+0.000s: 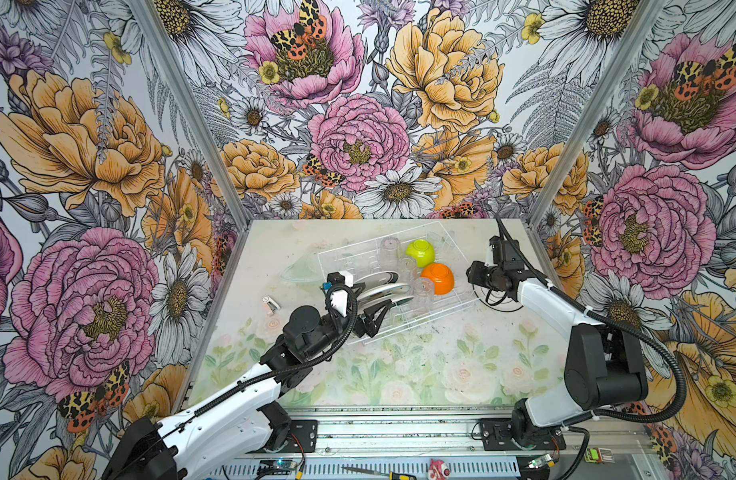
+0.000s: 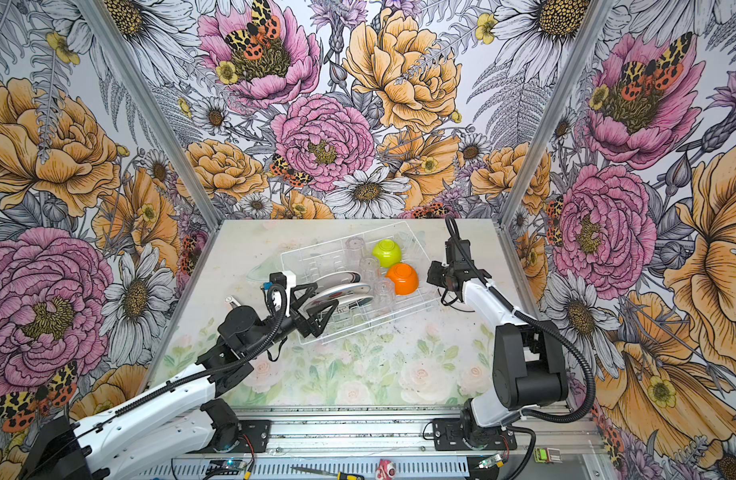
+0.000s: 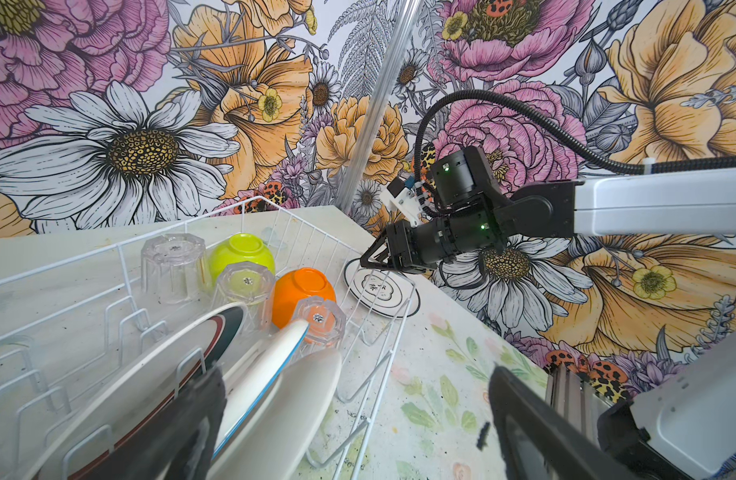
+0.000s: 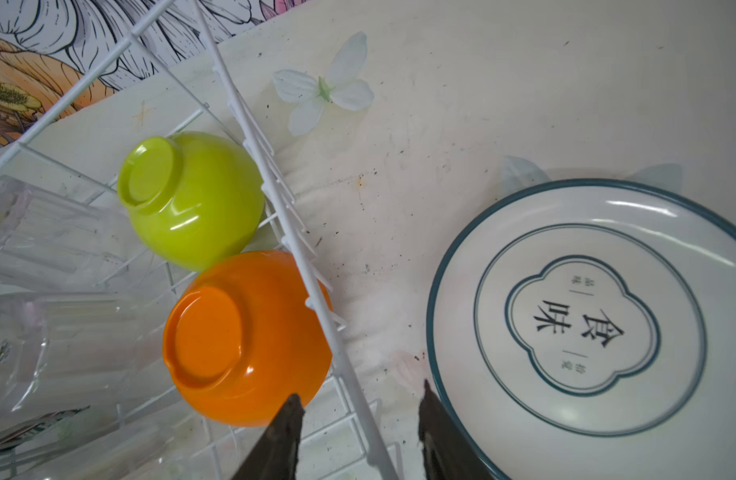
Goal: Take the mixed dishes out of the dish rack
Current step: 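Open the right gripper and lift it off the placed plate, then draw the right gripper back while the left gripper lowers onto the next plate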
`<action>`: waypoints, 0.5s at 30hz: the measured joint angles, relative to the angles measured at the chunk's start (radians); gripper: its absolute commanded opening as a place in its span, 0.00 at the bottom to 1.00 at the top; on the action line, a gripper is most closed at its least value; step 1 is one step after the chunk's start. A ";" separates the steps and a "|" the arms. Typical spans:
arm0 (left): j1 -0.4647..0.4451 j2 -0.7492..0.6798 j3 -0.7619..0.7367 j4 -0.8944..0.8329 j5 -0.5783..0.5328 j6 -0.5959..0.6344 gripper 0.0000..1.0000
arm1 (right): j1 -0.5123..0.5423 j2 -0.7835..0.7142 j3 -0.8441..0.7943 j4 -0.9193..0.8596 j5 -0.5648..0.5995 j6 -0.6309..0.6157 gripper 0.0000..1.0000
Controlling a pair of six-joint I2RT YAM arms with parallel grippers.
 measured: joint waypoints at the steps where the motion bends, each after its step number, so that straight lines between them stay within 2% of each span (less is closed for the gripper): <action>1: 0.000 0.000 0.000 0.000 0.000 0.000 0.99 | 0.003 0.000 0.000 0.000 0.010 0.000 0.42; 7: 0.000 0.000 0.000 -0.003 -0.026 0.000 0.99 | 0.014 0.000 -0.008 0.009 0.059 -0.009 0.33; 12: 0.000 0.000 0.000 -0.023 -0.053 0.000 0.99 | 0.024 -0.003 -0.027 0.024 0.093 -0.023 0.30; 15: 0.000 0.003 0.000 -0.039 -0.069 0.000 0.99 | 0.040 -0.024 -0.046 0.022 0.096 -0.042 0.24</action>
